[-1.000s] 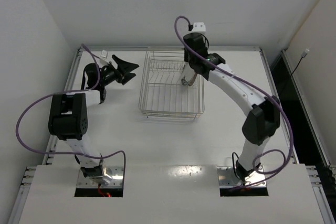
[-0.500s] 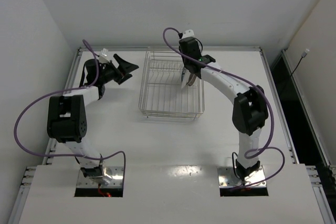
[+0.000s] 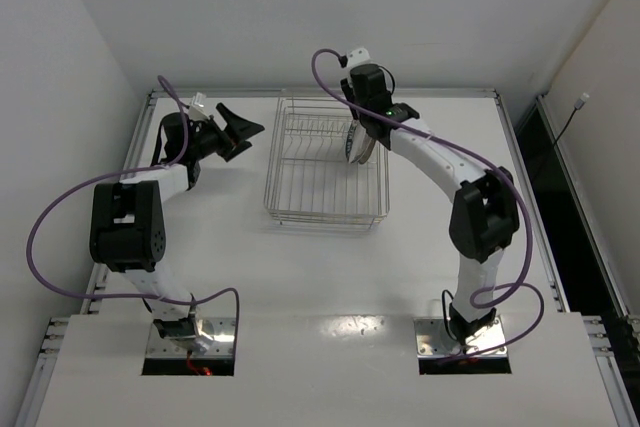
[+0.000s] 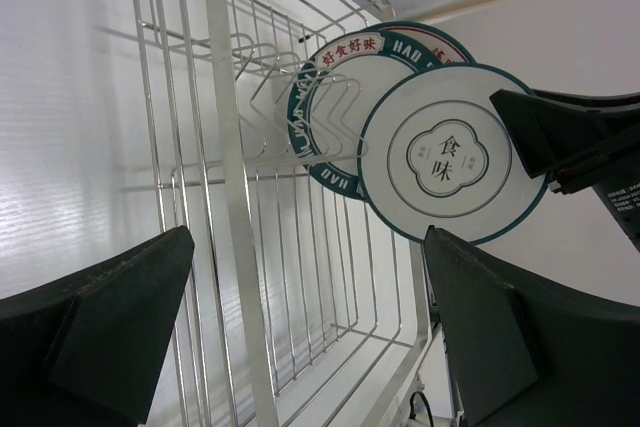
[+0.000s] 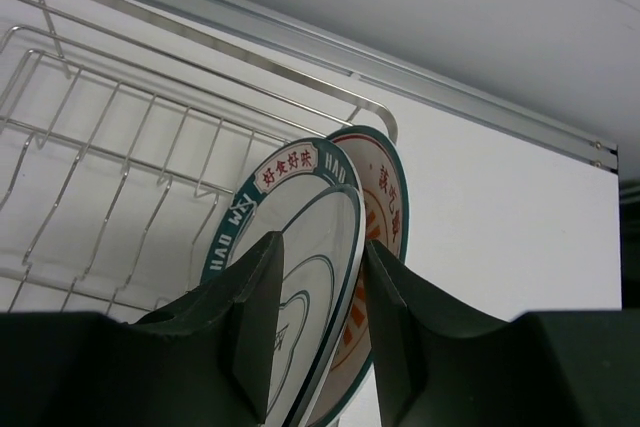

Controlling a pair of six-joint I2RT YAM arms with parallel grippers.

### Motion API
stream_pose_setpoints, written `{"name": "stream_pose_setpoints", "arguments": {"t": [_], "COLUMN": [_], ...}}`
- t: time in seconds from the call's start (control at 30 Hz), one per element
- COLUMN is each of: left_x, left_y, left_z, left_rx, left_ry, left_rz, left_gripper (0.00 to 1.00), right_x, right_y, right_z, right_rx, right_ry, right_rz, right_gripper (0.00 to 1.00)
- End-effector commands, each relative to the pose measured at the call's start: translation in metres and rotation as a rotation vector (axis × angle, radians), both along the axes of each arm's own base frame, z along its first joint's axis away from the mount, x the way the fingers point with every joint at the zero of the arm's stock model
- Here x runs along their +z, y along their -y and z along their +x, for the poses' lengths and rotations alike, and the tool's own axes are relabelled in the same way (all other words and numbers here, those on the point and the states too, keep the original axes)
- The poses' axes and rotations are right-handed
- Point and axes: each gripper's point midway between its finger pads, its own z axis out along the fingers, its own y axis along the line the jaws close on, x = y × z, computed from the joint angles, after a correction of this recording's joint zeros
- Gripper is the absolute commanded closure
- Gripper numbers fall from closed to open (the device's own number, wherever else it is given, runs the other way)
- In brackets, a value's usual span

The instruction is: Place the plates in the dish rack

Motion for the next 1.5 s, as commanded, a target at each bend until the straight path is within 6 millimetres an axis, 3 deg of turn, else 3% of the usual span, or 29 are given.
{"name": "stream_pose_setpoints", "arguments": {"t": [0.0, 0.27, 0.37, 0.6, 0.8, 0.93, 1.07, 1.27, 1.47], "left_x": [0.012, 0.012, 0.012, 0.008, 0.008, 0.004, 0.004, 0.007, 0.007], "left_y": [-0.002, -0.001, -0.001, -0.001, -0.001, -0.001, -0.001, -0.002, -0.002], "left_z": [0.009, 0.011, 0.011, 0.011, 0.011, 0.012, 0.012, 0.014, 0.014], "left_rx": [-0.002, -0.011, -0.011, -0.011, -0.011, -0.011, -0.011, -0.011, -0.011], "left_ry": [0.055, 0.055, 0.055, 0.046, 0.046, 0.037, 0.037, 0.046, 0.046], "left_rz": [0.017, 0.015, 0.015, 0.014, 0.014, 0.013, 0.013, 0.014, 0.014], "left_gripper": [0.0, 0.0, 0.0, 0.0, 0.0, 0.0, 0.0, 0.0, 0.0], "right_x": [0.059, 0.044, 0.029, 0.019, 0.042, 0.072, 0.081, 0.062, 0.067], "right_y": [-0.008, -0.016, -0.014, -0.022, -0.022, -0.022, -0.027, -0.027, -0.028], "right_z": [0.018, 0.037, 0.044, 0.04, 0.038, 0.04, 0.04, 0.04, 0.039], "right_rx": [0.063, 0.133, 0.149, 0.19, 0.192, 0.198, 0.215, 0.214, 0.223], "right_ry": [0.144, 0.11, 0.076, 0.066, 0.117, 0.168, 0.176, 0.141, 0.157], "right_rz": [0.08, 0.083, 0.096, 0.133, 0.15, 0.157, 0.137, 0.126, 0.134], "right_gripper": [1.0, 1.0, 1.0, 1.0, 1.0, 1.0, 1.0, 1.0, 1.0]}}
